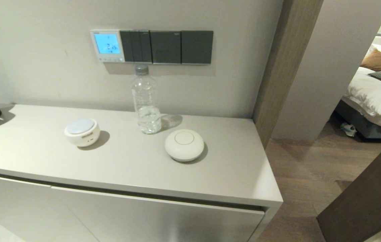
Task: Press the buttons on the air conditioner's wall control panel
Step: Turn off the central air conditioner
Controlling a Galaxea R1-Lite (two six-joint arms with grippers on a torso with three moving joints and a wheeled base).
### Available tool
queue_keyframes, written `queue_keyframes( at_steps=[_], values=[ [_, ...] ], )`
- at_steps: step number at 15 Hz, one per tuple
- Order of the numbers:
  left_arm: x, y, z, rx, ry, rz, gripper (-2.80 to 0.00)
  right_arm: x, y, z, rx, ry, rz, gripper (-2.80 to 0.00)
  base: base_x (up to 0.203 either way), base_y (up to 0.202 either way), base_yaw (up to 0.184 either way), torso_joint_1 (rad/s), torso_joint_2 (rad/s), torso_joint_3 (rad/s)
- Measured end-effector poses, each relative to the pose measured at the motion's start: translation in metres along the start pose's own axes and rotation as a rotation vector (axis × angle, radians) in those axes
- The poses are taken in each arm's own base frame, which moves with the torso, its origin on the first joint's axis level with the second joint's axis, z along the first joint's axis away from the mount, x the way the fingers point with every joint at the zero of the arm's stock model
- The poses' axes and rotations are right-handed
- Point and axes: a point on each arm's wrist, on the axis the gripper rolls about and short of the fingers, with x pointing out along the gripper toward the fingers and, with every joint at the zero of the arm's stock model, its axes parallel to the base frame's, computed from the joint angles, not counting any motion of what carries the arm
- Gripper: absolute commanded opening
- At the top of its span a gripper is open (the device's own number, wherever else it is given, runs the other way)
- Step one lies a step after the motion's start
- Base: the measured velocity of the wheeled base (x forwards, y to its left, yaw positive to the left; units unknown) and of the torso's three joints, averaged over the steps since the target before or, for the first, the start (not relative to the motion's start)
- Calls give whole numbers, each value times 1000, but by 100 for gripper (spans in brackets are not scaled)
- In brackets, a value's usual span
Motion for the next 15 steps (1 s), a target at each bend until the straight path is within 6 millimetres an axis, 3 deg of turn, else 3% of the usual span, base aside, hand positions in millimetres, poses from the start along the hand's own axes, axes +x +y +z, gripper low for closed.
queue_keyframes(
  at_steps=[15],
  values=[
    [1, 1, -7, -22, 49, 47, -280, 0, 0, 0, 0, 0, 0, -280, 0, 0, 0, 0, 0, 0]
  ],
)
